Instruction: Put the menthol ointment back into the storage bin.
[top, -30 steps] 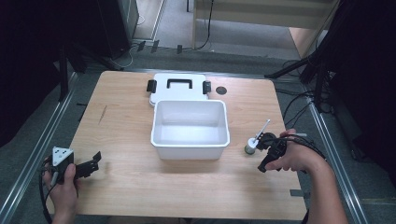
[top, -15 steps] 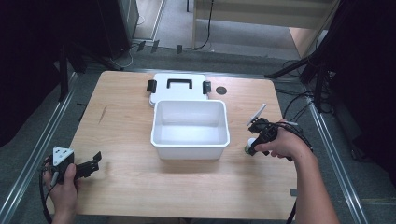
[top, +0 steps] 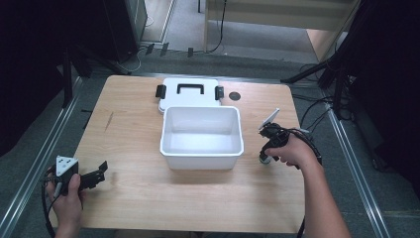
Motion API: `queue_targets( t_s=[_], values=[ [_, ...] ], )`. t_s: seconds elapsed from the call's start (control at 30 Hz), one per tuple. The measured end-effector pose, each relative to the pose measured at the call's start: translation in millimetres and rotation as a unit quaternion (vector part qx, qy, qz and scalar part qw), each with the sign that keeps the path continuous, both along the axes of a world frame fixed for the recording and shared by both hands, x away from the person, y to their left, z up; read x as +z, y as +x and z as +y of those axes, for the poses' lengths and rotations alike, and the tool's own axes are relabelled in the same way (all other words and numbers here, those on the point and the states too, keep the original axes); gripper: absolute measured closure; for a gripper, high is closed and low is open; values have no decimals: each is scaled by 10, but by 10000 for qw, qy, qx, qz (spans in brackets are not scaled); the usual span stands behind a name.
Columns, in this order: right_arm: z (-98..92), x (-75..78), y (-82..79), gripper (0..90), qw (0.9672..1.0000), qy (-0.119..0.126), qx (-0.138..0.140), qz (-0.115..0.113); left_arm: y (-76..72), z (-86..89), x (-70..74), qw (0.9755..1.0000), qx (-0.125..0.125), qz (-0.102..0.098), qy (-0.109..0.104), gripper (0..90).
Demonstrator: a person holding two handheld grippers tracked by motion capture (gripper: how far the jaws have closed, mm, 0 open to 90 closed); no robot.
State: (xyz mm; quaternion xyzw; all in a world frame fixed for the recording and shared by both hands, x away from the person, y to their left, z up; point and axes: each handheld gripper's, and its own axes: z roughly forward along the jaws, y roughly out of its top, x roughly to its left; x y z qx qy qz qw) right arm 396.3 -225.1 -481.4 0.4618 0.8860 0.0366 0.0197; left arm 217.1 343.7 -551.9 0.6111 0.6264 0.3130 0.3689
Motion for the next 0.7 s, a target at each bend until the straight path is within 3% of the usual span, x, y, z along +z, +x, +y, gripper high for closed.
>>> queue_targets(
  t_s=[0.13,0.27,0.3,0.37,0.43,0.47,0.57,0.7],
  values=[
    [11,15,10,513,10000,19,11,-70,0,0,0,10000,-1,-1,7,3],
    [43,130,-1,514,9998,133,50,-171,1,-2,0,10000,2,5,5,3],
    [83,218,-16,514,9997,224,71,-108,3,-4,-1,10000,-3,8,17,3],
    [96,249,-20,514,9996,227,141,-104,3,-5,0,10000,-2,13,21,3],
    [158,393,-30,513,9992,130,353,-114,2,-5,-1,10000,-1,6,20,3],
    [158,393,-30,513,9992,130,353,-114,2,-5,-1,10000,-1,6,20,3],
    [219,583,-24,513,9989,44,457,-115,2,-4,0,10000,2,4,16,3],
    [270,806,-8,513,9983,168,530,-162,1,0,0,10000,-1,6,11,3]
  ],
)
